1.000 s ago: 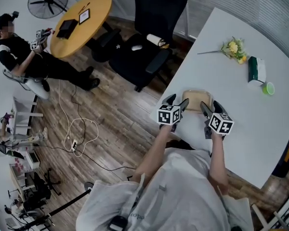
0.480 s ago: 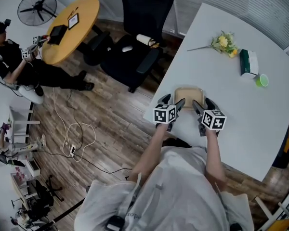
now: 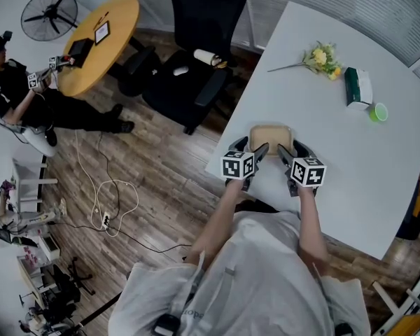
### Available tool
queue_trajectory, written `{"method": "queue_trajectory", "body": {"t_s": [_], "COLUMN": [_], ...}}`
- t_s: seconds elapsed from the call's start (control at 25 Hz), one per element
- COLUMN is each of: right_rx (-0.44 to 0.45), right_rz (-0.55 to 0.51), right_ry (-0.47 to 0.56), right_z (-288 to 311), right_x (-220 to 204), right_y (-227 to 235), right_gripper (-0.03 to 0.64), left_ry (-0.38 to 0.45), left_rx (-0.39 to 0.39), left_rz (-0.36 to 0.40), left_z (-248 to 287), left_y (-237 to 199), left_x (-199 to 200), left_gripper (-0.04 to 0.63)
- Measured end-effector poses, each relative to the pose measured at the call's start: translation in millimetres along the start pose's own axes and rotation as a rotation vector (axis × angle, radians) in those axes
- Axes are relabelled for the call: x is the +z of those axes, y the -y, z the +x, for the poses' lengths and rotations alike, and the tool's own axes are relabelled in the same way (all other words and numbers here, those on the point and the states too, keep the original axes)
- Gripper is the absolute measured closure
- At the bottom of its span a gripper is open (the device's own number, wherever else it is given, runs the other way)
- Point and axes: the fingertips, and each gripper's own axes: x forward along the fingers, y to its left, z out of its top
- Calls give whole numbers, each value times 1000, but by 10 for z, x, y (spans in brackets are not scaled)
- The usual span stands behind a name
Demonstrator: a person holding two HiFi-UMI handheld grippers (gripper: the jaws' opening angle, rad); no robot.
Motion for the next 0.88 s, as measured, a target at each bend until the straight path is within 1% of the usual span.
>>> {"method": "queue_trajectory", "body": {"t_s": [0.24, 0.56, 0.68, 0.8, 0.88], "right_rx": [-2, -1, 0, -9, -15], "right_rz": [-34, -50, -52, -53, -49], "right_ry": [-8, 7, 13, 23, 34], "right_z": [-4, -18, -34, -36, -51], "right_x": [3, 45, 58, 85, 103], "right_y": [-31, -92, -105, -90, -84], "right_gripper": [333, 337, 365, 379, 412], "left_ry": [-7, -11, -8, -4, 3], "left_rx": [7, 16, 22, 22, 25], "left_rz": [15, 36, 42, 49, 50], "left_z": [0, -58, -81, -85, -109], "left_y": [10, 2, -2, -2, -6], "left_x": [12, 26, 41, 65, 81], "left_gripper": [239, 239, 239, 239, 239]}}
